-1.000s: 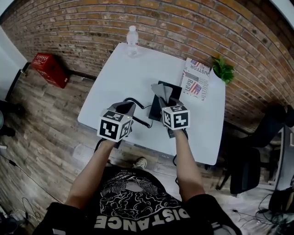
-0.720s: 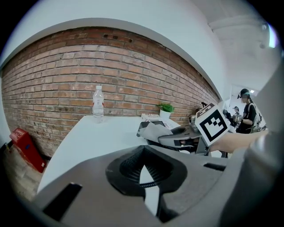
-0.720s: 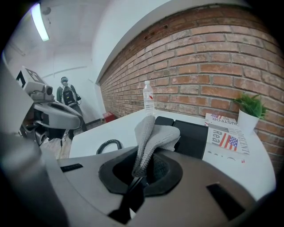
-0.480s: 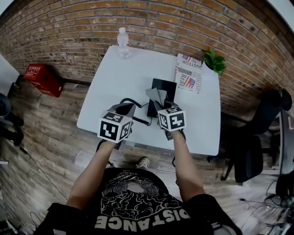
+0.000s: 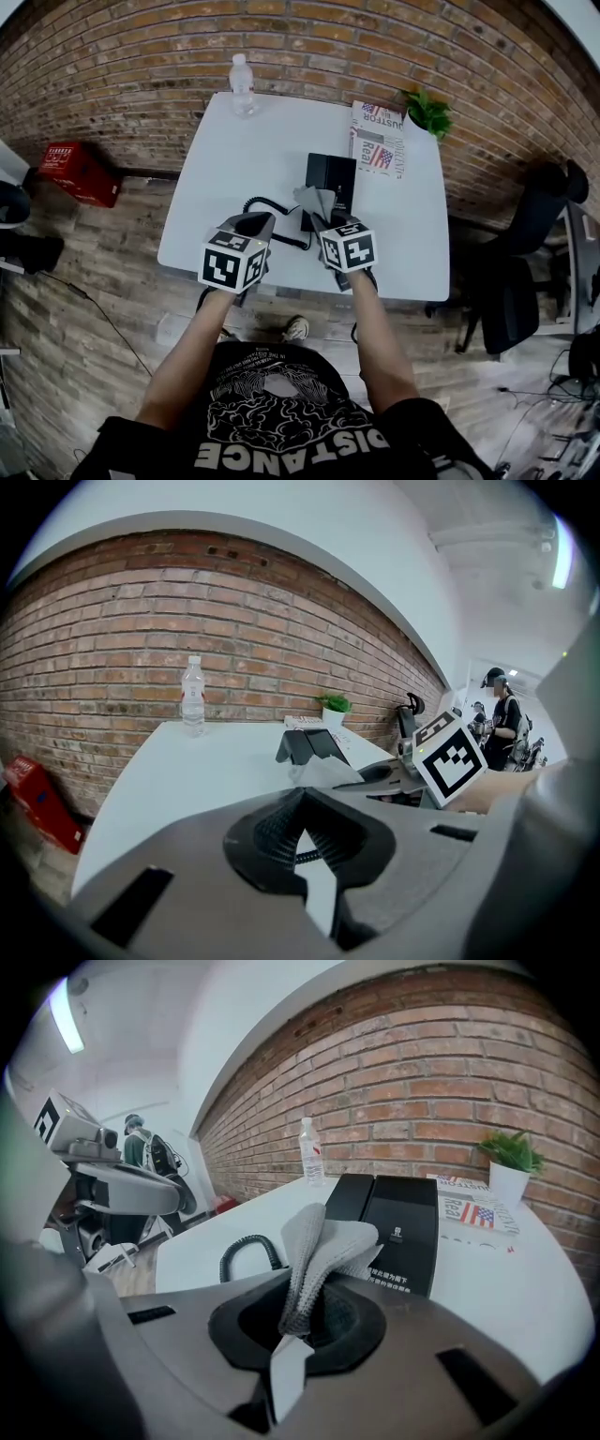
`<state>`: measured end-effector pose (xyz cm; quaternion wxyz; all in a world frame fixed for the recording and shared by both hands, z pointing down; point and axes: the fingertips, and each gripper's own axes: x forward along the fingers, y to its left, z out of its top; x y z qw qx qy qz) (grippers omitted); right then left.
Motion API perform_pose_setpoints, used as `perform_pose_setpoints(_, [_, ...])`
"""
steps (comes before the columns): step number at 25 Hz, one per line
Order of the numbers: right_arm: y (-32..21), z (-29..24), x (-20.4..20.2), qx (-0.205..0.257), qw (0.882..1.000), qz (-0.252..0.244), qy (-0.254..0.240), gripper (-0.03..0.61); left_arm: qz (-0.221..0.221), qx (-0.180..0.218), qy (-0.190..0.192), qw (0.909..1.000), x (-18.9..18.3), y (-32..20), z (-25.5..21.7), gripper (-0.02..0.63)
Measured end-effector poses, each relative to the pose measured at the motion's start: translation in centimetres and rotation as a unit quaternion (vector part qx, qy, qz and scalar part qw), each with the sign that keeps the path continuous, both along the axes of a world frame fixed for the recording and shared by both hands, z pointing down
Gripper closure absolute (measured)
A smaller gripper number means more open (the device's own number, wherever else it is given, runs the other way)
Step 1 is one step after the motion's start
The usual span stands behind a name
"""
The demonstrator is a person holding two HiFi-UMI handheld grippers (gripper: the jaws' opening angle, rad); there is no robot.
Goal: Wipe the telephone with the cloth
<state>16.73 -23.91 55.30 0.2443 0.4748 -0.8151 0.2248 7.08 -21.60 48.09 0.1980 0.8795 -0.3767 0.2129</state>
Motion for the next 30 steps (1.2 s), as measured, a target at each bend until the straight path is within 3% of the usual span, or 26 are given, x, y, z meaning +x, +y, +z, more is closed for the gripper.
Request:
perform_pose_setpoints(21, [4.2,2.2,-2.1,-0.034,0.999,0.034,0.004,0.566,0.035,-0.014,0.008,0.9992,-2.0,1.3,0.7,0.609])
perform_pose_setpoints(30, [4.7,0.5,-1.9,-0.02,0.999,0.032,0.001,0.566,0.037,-0.014,0.012,0.9992,-1.8,1.3,0.7,0.609])
